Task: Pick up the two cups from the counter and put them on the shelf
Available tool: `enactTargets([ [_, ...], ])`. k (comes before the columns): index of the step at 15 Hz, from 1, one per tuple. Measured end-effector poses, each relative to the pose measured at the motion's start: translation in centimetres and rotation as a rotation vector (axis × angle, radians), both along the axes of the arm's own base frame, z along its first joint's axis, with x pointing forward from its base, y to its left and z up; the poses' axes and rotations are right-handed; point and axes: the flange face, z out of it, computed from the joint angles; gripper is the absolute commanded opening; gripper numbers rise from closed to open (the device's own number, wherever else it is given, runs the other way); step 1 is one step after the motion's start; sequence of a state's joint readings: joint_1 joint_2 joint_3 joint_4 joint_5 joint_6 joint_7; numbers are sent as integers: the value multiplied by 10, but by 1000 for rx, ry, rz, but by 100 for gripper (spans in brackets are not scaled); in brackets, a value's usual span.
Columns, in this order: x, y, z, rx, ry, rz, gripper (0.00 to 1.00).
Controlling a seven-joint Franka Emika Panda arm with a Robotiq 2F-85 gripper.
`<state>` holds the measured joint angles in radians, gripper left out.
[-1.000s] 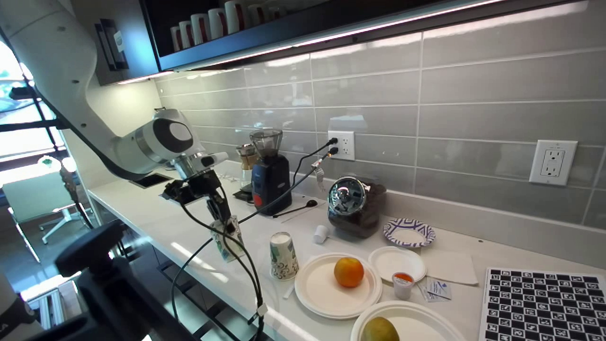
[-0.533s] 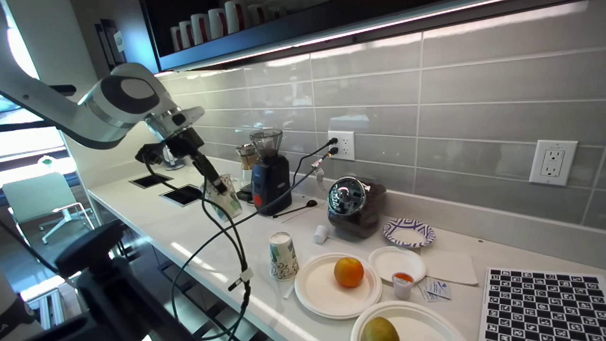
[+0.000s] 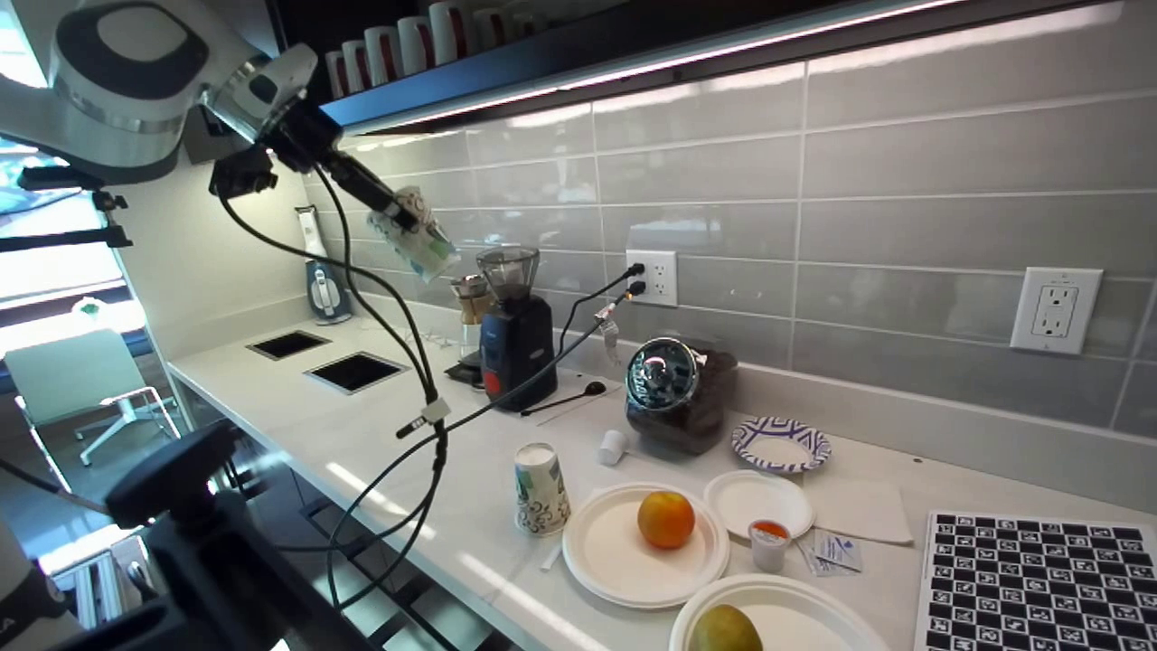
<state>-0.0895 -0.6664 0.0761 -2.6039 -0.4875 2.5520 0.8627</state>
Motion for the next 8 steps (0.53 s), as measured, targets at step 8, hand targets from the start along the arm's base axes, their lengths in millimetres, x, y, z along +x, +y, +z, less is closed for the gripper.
enactTargets([
  [8, -1, -4, 28, -3, -67, -21, 1],
])
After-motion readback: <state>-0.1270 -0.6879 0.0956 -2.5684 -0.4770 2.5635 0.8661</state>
